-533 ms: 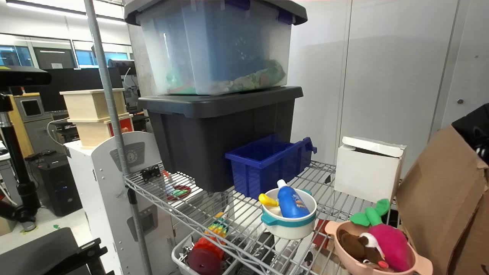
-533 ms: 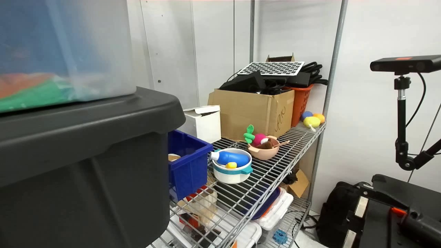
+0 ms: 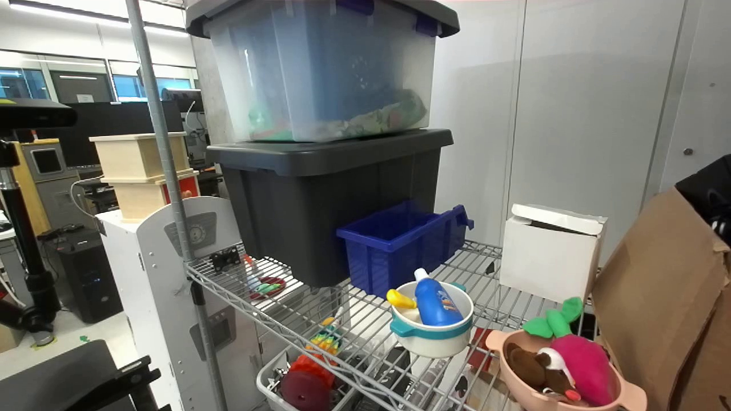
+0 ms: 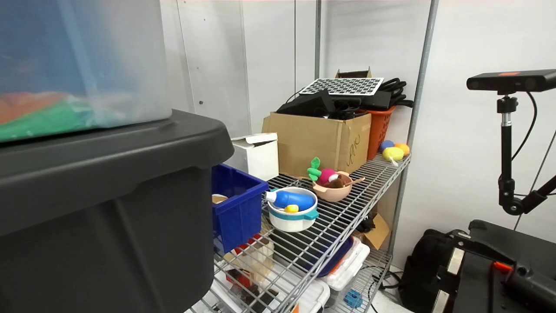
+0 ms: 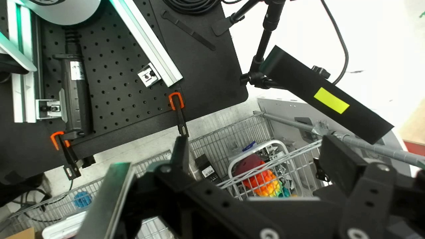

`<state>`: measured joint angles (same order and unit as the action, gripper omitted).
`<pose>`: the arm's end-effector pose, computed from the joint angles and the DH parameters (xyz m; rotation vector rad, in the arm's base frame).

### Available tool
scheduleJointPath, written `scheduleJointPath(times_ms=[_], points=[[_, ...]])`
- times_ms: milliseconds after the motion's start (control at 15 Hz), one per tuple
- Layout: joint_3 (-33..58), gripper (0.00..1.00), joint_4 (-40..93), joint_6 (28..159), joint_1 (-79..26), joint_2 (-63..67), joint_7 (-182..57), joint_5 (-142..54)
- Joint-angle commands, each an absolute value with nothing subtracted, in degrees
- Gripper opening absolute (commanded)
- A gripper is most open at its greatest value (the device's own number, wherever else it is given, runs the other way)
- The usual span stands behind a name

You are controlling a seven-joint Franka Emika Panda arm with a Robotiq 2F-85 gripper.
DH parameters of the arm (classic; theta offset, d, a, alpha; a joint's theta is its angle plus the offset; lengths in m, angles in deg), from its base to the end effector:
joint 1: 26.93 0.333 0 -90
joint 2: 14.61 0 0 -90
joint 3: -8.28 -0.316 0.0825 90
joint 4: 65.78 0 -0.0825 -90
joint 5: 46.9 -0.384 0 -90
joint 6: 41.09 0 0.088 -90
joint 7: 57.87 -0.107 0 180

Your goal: Move the brown doll to the left bowl

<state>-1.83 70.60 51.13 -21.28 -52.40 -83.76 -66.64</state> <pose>0.3184 0.1367 0.5398 -2.9226 0.3724 0.2787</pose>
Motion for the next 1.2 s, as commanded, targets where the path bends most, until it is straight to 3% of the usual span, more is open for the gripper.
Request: scheduleJointPath(times_ms=[0, 733, 1133], points=[[-2.7, 1.0, 70.5, 51.7, -23.1, -51.6, -81.4, -63.6], [0.5, 1.0, 66.0, 62.7, -26.5, -35.0, -74.9, -56.9], [2.4, 1.0, 64.8, 65.5, -28.6, -33.3, -74.6, -46.4]])
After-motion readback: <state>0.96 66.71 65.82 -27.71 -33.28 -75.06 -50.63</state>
